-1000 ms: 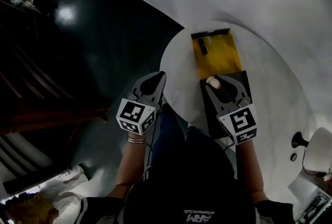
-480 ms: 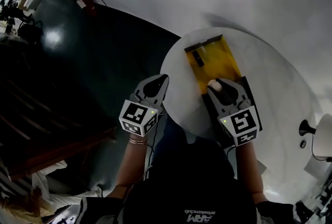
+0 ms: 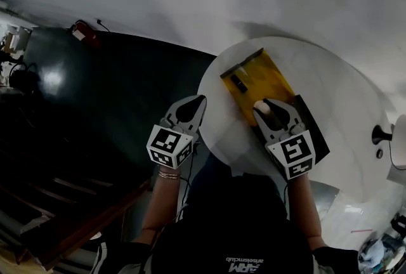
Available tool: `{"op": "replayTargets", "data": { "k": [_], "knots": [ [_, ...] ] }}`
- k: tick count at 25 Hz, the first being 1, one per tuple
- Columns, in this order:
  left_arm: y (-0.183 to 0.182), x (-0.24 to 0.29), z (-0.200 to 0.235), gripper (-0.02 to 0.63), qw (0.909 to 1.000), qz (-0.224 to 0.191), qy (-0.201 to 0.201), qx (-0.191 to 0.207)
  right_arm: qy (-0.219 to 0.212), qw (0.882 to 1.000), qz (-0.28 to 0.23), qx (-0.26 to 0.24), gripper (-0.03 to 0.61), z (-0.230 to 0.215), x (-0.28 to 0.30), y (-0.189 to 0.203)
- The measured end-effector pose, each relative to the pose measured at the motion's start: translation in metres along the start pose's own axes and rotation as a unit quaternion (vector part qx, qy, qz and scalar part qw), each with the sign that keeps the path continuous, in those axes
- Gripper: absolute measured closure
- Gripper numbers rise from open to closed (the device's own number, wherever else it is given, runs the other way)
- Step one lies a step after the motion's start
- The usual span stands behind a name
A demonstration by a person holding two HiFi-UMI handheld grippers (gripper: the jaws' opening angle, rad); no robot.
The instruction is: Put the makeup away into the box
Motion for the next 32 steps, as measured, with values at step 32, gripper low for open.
{"op": "replayTargets", "data": {
  "k": [32],
  "knots": [
    [0.02,0.124,0.072,0.597,0.9791,0.101,0.174,0.035,0.119,0.98,0.092,0.132,0.434,-0.031,0.079,0.056]
  ]
}}
Point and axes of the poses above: the fingertips, and each gripper's own axes: x forward along the fingers, z to its left, y out of its underside, the point moved 4 cm from there along -x, backward along the fingers, and after that the axes turned 2 degrees about -x, right-handed, at the moved point
